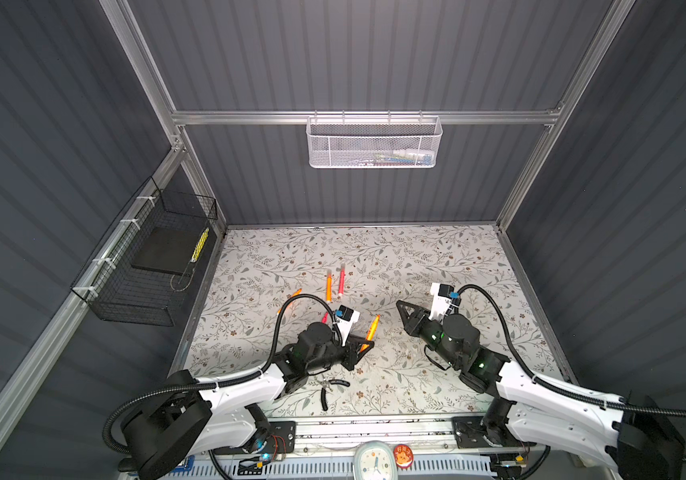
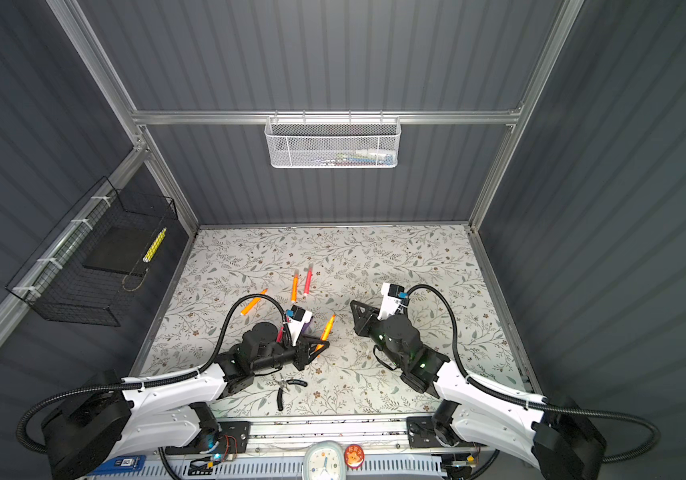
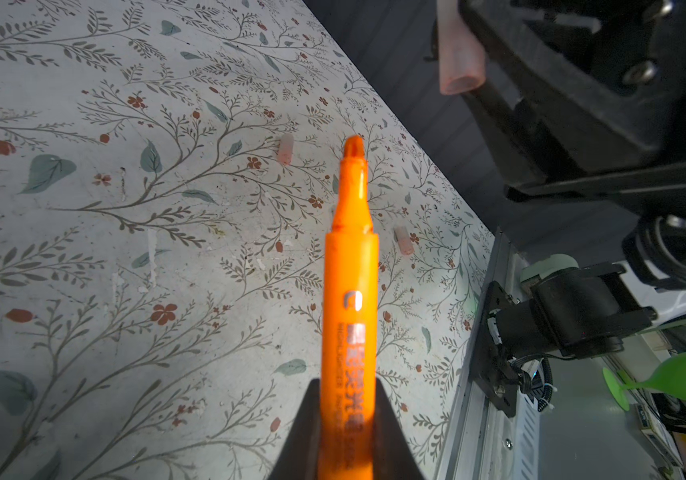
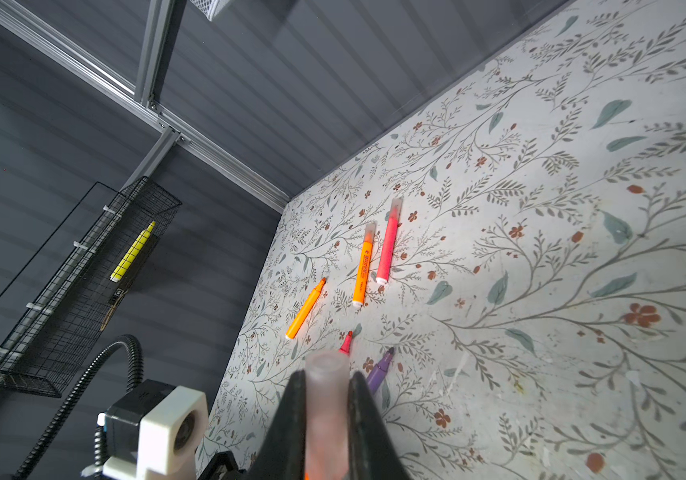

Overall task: Insert the pens into the pen caps
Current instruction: 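Carry the pink cap over the orange marker tip held by the left gripper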

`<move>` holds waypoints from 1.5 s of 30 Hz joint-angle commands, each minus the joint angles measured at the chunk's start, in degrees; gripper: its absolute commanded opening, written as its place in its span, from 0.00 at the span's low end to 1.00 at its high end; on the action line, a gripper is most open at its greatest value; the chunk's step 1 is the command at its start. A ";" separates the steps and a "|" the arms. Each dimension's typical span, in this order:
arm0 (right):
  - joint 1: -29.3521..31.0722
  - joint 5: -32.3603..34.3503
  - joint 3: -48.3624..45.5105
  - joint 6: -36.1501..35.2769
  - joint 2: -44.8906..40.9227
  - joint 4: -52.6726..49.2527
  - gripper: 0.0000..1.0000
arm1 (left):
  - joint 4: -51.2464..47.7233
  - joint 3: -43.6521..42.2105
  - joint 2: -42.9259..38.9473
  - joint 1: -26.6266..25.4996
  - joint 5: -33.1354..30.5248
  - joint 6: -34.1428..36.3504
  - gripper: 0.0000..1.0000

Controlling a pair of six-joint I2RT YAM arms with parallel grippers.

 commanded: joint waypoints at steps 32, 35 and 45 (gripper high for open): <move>1.25 -5.33 1.30 3.62 14.10 14.41 0.00 | 4.52 2.42 2.59 -0.56 -2.93 -1.37 0.00; 1.25 -5.04 1.36 3.37 14.09 14.37 0.00 | 4.82 2.46 2.75 -0.55 -2.18 -1.55 0.00; 1.39 -2.04 2.97 0.24 11.48 10.74 0.00 | 5.25 1.89 2.57 -0.61 -1.79 -1.81 0.00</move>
